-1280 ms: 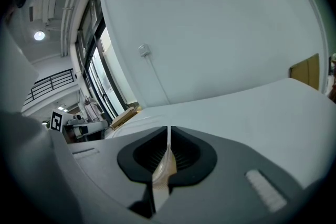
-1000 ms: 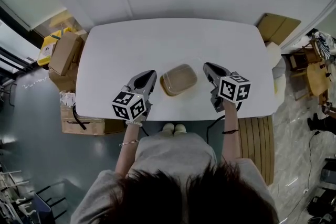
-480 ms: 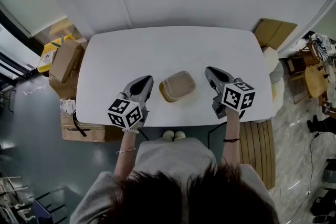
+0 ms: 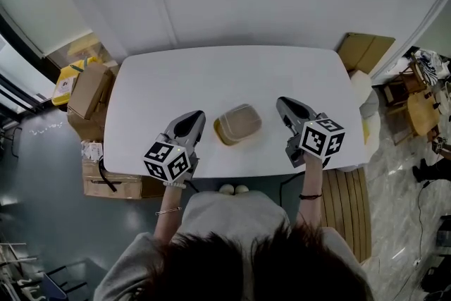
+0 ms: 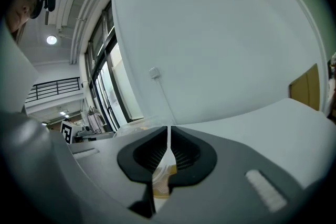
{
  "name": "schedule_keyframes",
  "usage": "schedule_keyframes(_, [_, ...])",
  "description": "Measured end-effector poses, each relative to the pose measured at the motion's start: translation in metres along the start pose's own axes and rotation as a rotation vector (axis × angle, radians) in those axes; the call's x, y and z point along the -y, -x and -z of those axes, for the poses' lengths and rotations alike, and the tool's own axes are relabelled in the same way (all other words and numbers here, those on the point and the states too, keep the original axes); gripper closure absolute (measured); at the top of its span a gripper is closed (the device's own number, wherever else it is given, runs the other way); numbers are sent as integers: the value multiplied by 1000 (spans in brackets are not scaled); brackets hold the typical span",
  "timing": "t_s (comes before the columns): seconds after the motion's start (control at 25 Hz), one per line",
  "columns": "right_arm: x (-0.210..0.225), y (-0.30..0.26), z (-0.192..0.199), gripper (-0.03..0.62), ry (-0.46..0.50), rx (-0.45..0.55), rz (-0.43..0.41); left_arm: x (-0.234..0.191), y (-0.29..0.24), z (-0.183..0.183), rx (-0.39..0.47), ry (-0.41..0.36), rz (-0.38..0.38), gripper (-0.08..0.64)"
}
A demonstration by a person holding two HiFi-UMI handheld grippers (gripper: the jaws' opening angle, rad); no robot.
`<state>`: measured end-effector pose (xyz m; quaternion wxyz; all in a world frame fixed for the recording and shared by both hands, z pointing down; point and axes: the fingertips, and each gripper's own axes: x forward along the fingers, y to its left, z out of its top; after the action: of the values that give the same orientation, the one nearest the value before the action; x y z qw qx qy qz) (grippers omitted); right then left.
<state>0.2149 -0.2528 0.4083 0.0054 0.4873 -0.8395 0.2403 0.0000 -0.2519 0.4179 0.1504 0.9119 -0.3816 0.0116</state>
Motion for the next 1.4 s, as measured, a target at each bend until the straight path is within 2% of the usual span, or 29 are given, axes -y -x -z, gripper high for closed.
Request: schedule_keyframes(1.4, [-19,23,-8,561,12,37,-62,21,22,-13,29,-43,9,569])
